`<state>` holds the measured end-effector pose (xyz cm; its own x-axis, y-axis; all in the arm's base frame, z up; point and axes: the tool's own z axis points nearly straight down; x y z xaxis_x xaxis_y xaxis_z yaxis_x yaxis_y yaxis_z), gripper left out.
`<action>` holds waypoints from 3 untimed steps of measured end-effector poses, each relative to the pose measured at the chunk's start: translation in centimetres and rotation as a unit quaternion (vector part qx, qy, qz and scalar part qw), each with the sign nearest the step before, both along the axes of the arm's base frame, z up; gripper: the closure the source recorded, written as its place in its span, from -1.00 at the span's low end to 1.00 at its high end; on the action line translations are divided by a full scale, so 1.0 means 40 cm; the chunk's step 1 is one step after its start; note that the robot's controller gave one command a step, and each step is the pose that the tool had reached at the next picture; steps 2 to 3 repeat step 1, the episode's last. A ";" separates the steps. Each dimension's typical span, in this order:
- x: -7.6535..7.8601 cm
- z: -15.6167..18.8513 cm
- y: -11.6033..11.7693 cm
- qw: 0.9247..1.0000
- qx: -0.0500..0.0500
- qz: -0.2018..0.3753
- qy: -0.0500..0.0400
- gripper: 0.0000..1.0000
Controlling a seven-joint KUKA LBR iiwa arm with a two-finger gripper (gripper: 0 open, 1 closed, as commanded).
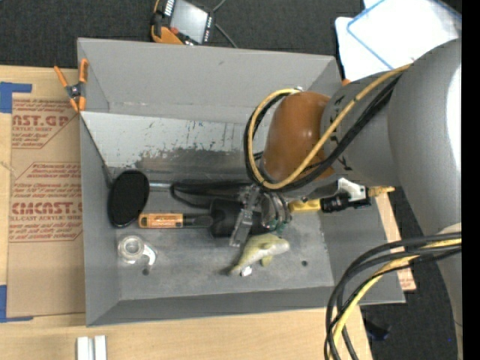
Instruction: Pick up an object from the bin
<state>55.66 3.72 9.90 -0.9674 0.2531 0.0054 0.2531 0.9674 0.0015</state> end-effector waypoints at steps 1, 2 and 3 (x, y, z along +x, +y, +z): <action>0.006 0.065 0.001 1.000 0.000 0.000 -0.005 1.00; 0.006 0.065 0.001 1.000 0.000 0.000 -0.005 1.00; 0.006 0.065 0.001 1.000 0.000 0.000 -0.005 1.00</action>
Offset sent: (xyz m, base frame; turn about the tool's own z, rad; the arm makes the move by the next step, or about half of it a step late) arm 0.0027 0.0002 0.0576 -0.0006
